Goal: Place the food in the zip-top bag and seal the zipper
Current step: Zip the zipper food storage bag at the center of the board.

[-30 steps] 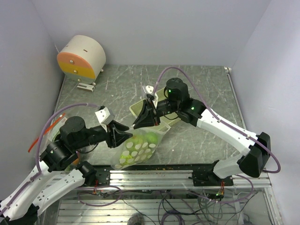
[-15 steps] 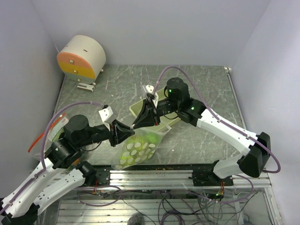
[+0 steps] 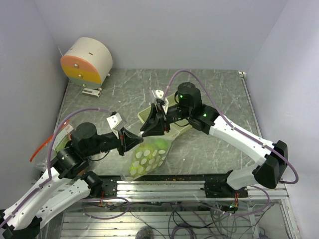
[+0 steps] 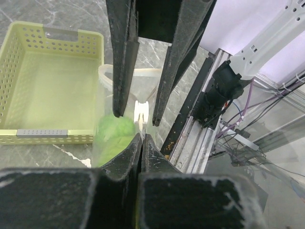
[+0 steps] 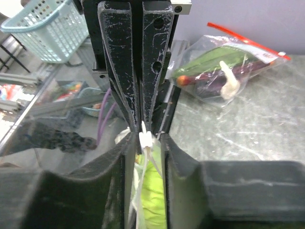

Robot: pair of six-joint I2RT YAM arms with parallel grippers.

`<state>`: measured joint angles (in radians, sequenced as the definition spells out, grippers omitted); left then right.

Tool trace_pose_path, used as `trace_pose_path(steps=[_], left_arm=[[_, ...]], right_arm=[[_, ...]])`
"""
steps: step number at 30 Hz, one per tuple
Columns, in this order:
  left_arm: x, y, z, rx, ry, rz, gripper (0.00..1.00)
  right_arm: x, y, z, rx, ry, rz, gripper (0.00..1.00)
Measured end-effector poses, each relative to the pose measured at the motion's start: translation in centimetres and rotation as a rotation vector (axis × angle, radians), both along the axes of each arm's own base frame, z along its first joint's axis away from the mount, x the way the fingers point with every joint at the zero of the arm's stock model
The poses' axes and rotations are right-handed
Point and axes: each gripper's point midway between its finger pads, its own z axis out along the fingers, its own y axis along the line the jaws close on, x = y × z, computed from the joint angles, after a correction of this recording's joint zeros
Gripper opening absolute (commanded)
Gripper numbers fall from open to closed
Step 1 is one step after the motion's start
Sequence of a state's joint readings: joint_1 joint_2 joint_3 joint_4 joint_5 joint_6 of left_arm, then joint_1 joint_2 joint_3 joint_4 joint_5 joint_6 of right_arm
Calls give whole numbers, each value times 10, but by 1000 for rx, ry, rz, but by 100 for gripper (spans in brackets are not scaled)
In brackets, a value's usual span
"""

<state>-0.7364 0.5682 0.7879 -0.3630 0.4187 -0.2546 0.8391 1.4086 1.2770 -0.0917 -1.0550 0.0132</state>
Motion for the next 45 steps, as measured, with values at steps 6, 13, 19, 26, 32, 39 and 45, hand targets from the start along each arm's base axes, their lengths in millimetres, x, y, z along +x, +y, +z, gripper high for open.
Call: trace_pose_path(steps=[6, 13, 19, 26, 32, 39, 45], left_arm=[[1, 9, 0, 4, -7, 48, 7], [3, 10, -2, 9, -3, 59, 7], [3, 10, -2, 11, -2, 59, 7], [4, 10, -2, 13, -4, 63, 7], [6, 11, -2, 14, -4, 73, 7], [7, 11, -3, 14, -4, 77, 7], [7, 12, -3, 16, -4, 84, 7]], right_arm=[[9, 2, 0, -4, -17, -49, 53], [10, 3, 18, 14, -3, -67, 56], [8, 4, 27, 21, 17, -62, 56], [9, 9, 8, -27, 66, -39, 53], [6, 12, 2, -44, 80, -25, 43], [0, 15, 1, -43, 80, -2, 19], [-1, 16, -4, -53, 68, -2, 8]])
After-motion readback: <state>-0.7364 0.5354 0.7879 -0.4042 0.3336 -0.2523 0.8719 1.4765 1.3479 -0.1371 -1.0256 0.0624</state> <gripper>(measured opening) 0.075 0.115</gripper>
